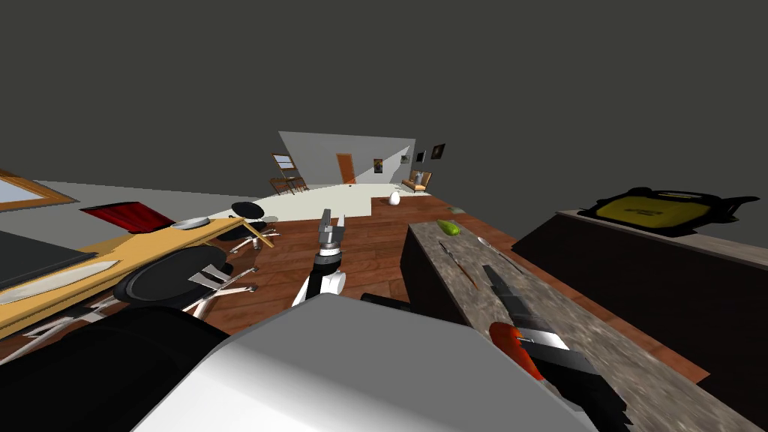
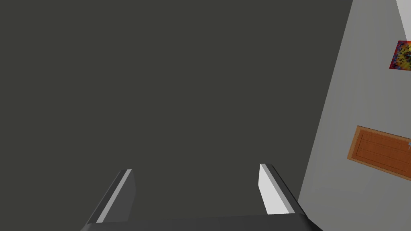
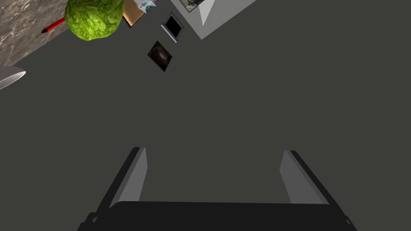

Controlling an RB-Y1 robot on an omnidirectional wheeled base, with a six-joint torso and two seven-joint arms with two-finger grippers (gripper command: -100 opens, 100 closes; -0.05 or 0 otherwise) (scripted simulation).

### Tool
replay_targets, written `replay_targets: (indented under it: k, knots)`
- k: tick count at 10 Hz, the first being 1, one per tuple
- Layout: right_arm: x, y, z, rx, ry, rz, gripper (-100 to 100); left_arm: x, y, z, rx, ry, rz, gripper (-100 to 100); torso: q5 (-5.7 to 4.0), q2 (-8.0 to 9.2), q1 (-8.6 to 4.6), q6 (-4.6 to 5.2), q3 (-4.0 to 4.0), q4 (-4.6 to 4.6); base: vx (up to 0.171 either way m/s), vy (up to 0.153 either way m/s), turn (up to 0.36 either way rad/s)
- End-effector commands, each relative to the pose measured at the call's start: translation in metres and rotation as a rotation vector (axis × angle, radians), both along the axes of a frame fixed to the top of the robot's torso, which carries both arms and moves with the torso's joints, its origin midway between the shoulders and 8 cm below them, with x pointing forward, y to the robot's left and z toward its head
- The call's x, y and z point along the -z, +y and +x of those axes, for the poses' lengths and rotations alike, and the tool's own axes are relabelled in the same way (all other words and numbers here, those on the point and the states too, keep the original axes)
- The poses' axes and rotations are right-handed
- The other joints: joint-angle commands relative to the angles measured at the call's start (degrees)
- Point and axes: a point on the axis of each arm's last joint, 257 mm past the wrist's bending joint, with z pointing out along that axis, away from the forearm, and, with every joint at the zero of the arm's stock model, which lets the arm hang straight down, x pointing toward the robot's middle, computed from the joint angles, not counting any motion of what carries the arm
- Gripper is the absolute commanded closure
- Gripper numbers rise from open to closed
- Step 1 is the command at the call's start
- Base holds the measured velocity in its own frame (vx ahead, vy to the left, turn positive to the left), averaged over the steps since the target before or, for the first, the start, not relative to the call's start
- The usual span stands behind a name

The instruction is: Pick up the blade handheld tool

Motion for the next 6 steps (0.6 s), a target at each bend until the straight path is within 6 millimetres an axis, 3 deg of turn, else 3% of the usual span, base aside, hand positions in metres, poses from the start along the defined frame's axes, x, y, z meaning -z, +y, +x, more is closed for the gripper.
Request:
replay_targets:
  k: [1,3,4,6]
  knots:
    - [0.006,-0.009,-0.007,0.007,0.046,-0.048,-100,0.0,0.0,0.0,0.0,0.0,0.0,0,0.0,0.0,0.0,0.0,0.0,0.0,0.04,0.037,-0.005]
    - [0.031,-0.039,-0.027,0.037,0.169,-0.163,-100,0.0,0.0,0.0,0.0,0.0,0.0,0,0.01,0.09,0.01,0.0,0.06,0.02,0.045,0.041,0.001]
    - [0.031,-0.039,-0.027,0.036,0.17,-0.164,-100,0.0,0.0,0.0,0.0,0.0,0.0,0,0.01,0.07,0.02,-0.01,0.04,0.02,0.042,0.026,-0.002]
    - [0.052,-0.066,-0.047,0.051,0.285,-0.27,-100,0.0,0.0,0.0,0.0,0.0,0.0,0,-0.01,0.09,-0.06,-0.01,0.05,0.02,0.052,0.024,0.029]
